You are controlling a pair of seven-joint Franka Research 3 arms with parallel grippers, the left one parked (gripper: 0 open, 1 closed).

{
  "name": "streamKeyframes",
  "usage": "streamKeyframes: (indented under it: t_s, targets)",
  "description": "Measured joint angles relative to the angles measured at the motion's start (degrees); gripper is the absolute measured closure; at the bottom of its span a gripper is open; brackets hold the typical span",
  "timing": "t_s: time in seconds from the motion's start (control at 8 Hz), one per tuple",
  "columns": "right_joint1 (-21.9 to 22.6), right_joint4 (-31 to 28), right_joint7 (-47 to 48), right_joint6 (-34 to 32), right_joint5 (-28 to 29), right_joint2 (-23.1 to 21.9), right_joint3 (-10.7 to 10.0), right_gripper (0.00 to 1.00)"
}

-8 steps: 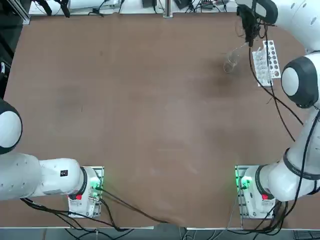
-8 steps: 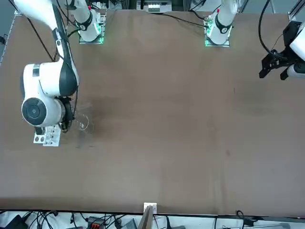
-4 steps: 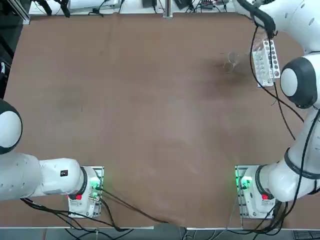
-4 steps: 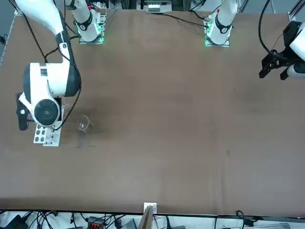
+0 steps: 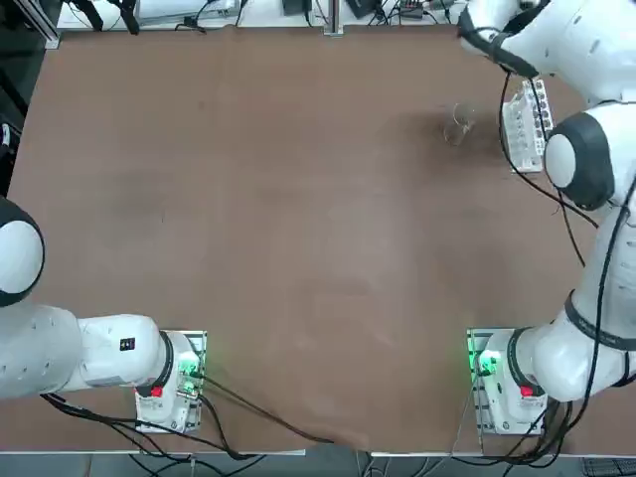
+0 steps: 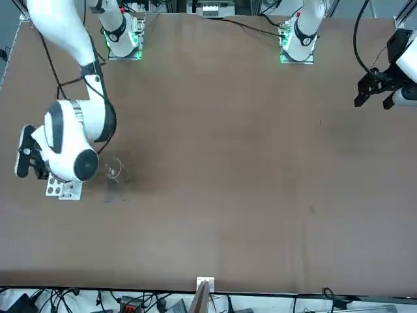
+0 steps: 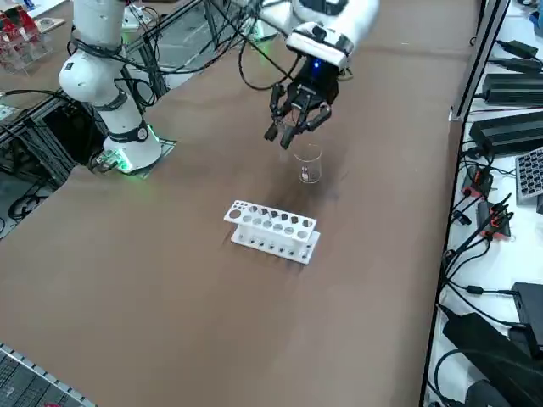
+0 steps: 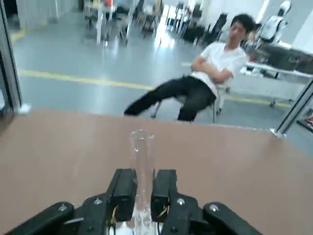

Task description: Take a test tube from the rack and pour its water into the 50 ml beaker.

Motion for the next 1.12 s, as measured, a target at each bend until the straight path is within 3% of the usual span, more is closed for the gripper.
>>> streamKeyframes:
  t_s: [1.12]
  targets:
    - [-4.1,0.0,12.3,0.8,-14.4,8.9,-0.2,0.77]
